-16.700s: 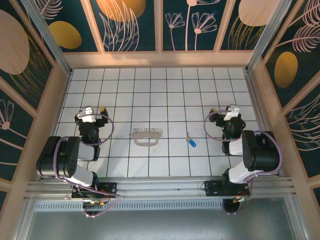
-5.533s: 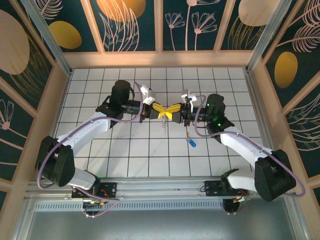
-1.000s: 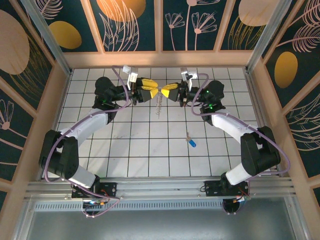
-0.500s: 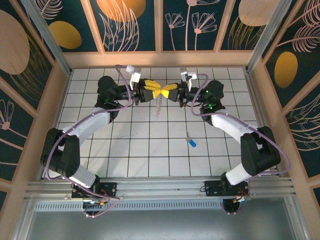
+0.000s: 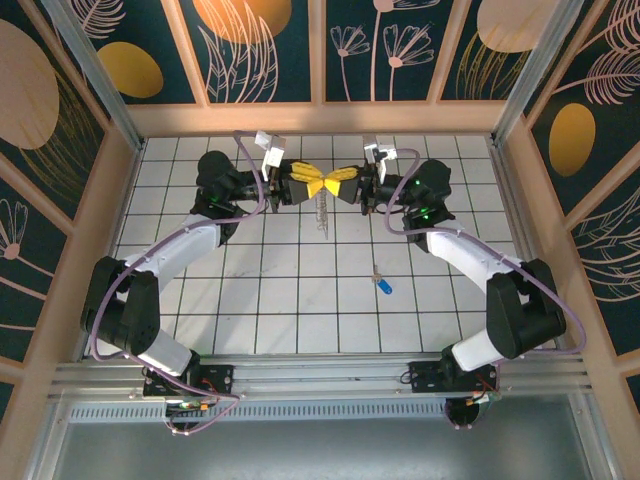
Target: Put the keys on the keyring
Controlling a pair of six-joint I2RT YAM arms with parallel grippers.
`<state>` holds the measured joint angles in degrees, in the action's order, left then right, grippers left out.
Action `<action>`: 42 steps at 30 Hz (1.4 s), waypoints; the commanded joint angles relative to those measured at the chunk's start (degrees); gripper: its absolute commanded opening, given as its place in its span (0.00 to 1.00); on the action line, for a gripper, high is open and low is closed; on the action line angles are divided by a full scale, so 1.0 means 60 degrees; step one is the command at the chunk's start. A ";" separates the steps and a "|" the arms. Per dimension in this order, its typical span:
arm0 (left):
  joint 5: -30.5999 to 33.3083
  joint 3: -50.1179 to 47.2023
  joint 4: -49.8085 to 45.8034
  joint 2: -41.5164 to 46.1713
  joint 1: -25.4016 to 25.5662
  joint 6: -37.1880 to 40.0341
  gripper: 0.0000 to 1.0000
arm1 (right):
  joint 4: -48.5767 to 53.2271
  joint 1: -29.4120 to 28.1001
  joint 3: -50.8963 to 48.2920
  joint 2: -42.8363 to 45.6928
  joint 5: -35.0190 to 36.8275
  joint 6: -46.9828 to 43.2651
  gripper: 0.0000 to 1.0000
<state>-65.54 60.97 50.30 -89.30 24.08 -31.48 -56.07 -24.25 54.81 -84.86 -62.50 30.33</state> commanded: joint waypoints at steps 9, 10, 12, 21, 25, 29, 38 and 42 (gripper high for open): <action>-0.0122 0.0034 0.0054 0.0212 0.0060 0.0143 0.13 | -0.0263 0.0049 -0.0069 0.0377 0.0047 -0.0151 0.00; -0.0100 0.0041 0.0054 0.0206 0.0060 0.0125 0.17 | -0.0250 0.0034 -0.0067 0.0377 0.0032 -0.0154 0.00; -0.0093 0.0065 0.0065 0.0190 0.0060 0.0129 0.19 | -0.0235 0.0034 -0.0067 0.0384 0.0002 -0.0162 0.00; -0.0107 0.0245 0.0083 -0.0021 0.0132 0.0158 0.17 | -0.0114 0.0042 -0.0044 0.0305 -0.0067 -0.0239 0.00; -0.0107 0.0318 0.0089 -0.0115 0.0133 0.0208 0.07 | 0.0053 0.0035 -0.0041 0.0304 -0.0042 -0.0348 0.00; -0.0061 0.0341 0.0062 -0.0185 0.0133 0.0301 0.00 | 0.0442 0.0071 -0.0014 0.0330 0.0008 -0.0576 0.00; 0.0594 0.0298 -0.0540 -0.0147 0.0133 0.1327 0.00 | 0.1478 0.1378 -0.0980 0.1600 0.1734 -0.0224 0.57; 0.0720 0.0185 -0.0431 -0.0150 0.0140 0.1706 0.00 | 0.2825 0.1369 -0.1293 0.2341 0.2837 -0.0832 0.72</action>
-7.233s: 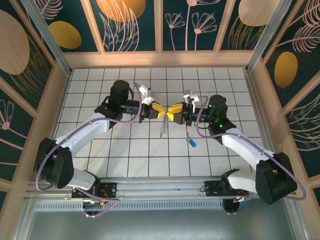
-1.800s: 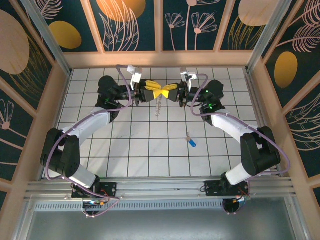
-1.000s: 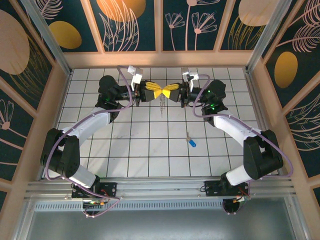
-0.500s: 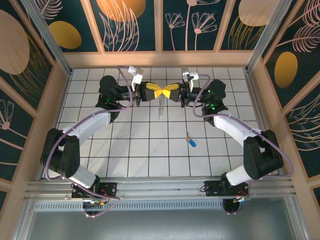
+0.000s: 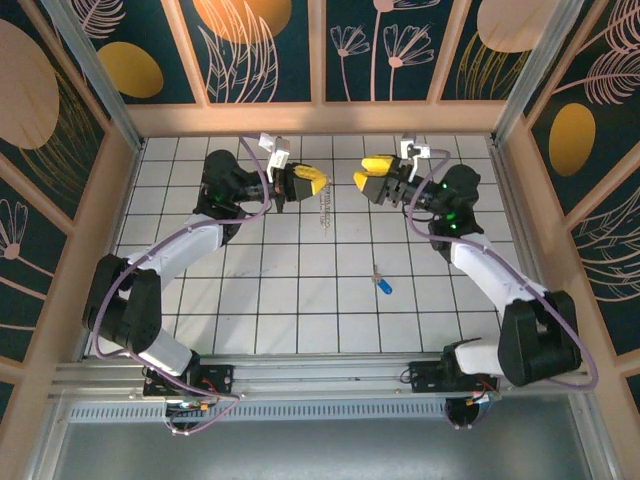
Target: Put the keys on the keyring
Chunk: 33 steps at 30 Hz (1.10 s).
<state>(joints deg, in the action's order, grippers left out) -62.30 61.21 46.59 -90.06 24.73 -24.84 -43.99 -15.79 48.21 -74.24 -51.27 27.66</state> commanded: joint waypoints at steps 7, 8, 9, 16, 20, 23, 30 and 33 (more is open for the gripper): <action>0.0564 -0.0459 0.0475 0.0451 0.0118 0.2248 0.00 | 0.1646 -0.0060 -0.0746 0.0838 0.2885 -0.0169 0.99; 0.0619 -0.0539 0.0480 0.0517 0.0126 0.2507 0.00 | 0.1714 -0.0059 -0.0811 0.0796 0.3037 -0.0137 0.99; 0.0628 -0.0616 0.0516 0.0579 0.0141 0.2757 0.00 | 0.1837 -0.0088 -0.0852 0.0737 0.3291 -0.0099 0.99; 0.0708 -0.0727 0.0085 0.0912 0.0214 0.4085 0.00 | 0.2040 -0.0205 -0.1193 0.0424 0.4148 -0.0170 0.99; 0.0862 -0.0726 -0.0459 0.1064 0.0258 0.4877 0.00 | 0.2534 -0.0308 -0.1053 0.0155 0.4559 -0.0367 0.99; 0.0932 -0.0852 -0.0402 0.1121 0.0272 0.5088 0.00 | 0.2849 -0.0382 -0.0910 -0.0052 0.4777 -0.0493 0.99; 0.1110 -0.1154 -0.0279 0.1296 0.0289 0.5534 0.00 | 0.2994 -0.0403 -0.0827 -0.0421 0.5401 0.0004 0.99; 0.1170 -0.1157 -0.0211 0.1292 0.0302 0.5591 0.00 | 0.2737 -0.0404 -0.0929 -0.0496 0.5539 0.0176 0.99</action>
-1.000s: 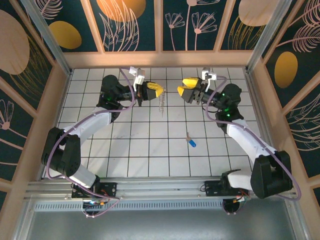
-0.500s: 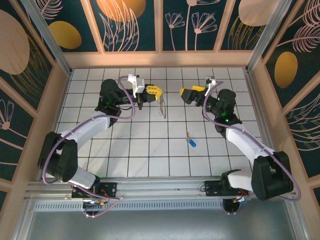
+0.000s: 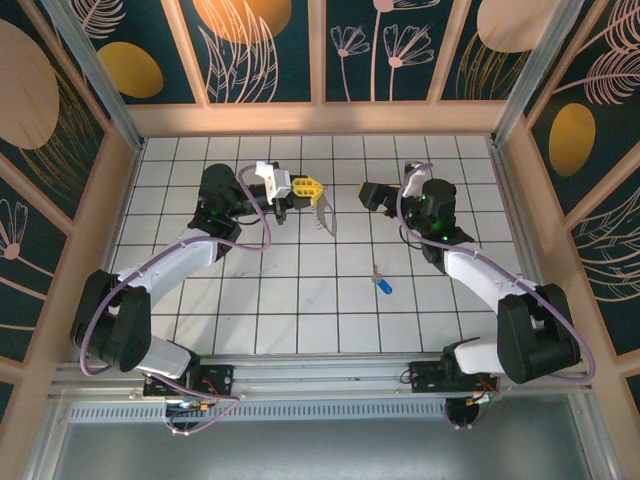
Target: Put the keys on the keyring
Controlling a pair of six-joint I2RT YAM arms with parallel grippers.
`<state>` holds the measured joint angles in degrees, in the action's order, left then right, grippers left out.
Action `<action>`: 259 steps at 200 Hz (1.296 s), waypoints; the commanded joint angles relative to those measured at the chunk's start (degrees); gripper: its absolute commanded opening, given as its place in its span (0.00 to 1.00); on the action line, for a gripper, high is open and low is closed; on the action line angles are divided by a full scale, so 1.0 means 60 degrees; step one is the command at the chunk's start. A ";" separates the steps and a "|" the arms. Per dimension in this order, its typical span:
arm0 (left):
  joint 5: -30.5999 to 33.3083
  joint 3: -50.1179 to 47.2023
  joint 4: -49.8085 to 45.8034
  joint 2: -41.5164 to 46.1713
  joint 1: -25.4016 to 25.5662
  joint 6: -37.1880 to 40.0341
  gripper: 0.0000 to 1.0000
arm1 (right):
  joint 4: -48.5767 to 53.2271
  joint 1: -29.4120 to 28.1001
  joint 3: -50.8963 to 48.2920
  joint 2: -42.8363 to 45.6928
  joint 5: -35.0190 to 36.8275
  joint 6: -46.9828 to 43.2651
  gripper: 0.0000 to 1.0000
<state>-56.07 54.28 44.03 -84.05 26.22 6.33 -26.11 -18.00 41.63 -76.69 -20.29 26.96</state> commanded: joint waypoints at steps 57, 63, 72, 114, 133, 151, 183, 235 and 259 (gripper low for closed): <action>-0.0458 0.1254 0.1450 -0.0945 0.0081 -0.1868 0.00 | 0.0249 -0.0009 0.0267 0.0076 0.0876 -0.0012 0.99; -0.0480 0.1480 0.1499 -0.1143 0.0096 -0.2310 0.00 | 0.0336 -0.0016 0.0289 0.0108 0.0944 -0.0010 0.99; -0.0611 0.1818 0.1651 -0.1458 0.0112 -0.2853 0.00 | 0.0527 -0.0007 0.0342 0.0177 0.1083 -0.0033 0.99; -0.0989 0.2816 0.2530 -0.2660 0.0316 -0.4531 0.00 | 0.0431 0.0276 0.0014 0.0624 0.0825 -0.0099 0.99; -0.1205 0.3367 0.2124 -0.3078 0.0444 -0.4900 0.00 | 0.0221 0.0561 -0.0231 0.0970 0.0726 0.0028 0.99; -0.1356 0.3598 0.1974 -0.3288 0.0565 -0.5072 0.00 | -0.0015 0.0873 -0.0471 0.1319 0.0610 0.0233 0.99; -0.1656 0.3833 0.1915 -0.3555 0.0706 -0.5482 0.00 | -0.0361 0.1273 -0.0604 0.1633 -0.0159 0.0428 0.92; -0.2309 0.4056 0.2064 -0.3858 0.0757 -0.6256 0.00 | -0.1337 0.1655 -0.0510 0.1728 -0.1968 0.0507 0.79; -0.2637 0.4105 0.1971 -0.3889 0.0769 -0.6287 0.00 | -0.1644 0.1670 -0.0397 0.1842 -0.2809 0.0265 0.74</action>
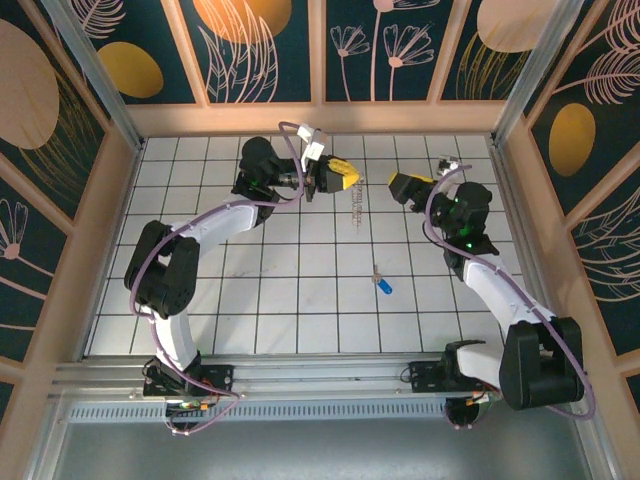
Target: Put the keys on the keyring
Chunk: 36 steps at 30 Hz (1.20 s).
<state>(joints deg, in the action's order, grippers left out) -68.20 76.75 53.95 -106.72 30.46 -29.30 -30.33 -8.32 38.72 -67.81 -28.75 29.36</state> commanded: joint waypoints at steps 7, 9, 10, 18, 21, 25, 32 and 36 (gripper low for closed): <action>-0.1284 0.0641 -0.0159 -0.0220 0.0107 -0.0183 0.00 | -0.1650 0.0066 0.0065 0.0724 -0.3033 -0.0422 0.71; -0.1487 0.0866 -0.0922 -0.0235 0.0145 0.0312 0.00 | -0.1654 0.0055 0.0087 0.0862 -0.3255 -0.0484 0.69; -0.1559 0.0968 -0.1385 -0.0240 0.0178 0.0664 0.00 | -0.1681 0.0059 0.0094 0.0889 -0.3357 -0.0492 0.68; -0.1940 0.1926 -0.4940 -0.0278 0.0305 0.3372 0.00 | -0.1816 0.0047 0.0366 0.0846 -0.4312 -0.0368 0.56; -0.1886 0.1925 -0.4941 -0.0287 0.0303 0.3411 0.00 | -0.1779 0.0040 0.0431 0.0815 -0.4543 -0.0368 0.54; -0.1788 0.1888 -0.4954 -0.0247 0.0312 0.3440 0.00 | -0.1918 0.0024 0.0471 0.0798 -0.4920 -0.0251 0.52; -0.1422 0.1821 -0.4838 -0.0181 0.0314 0.3412 0.00 | -0.1759 -0.0261 0.0724 0.0395 -0.5345 -0.0412 0.52; -0.1279 0.1733 -0.4496 -0.0158 0.0314 0.3147 0.00 | -0.1859 -0.0331 0.0845 0.0214 -0.5424 -0.0419 0.50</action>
<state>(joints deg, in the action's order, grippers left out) -76.38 86.70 24.86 -107.77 32.21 -10.09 -38.85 -9.78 41.60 -65.84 -58.89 27.40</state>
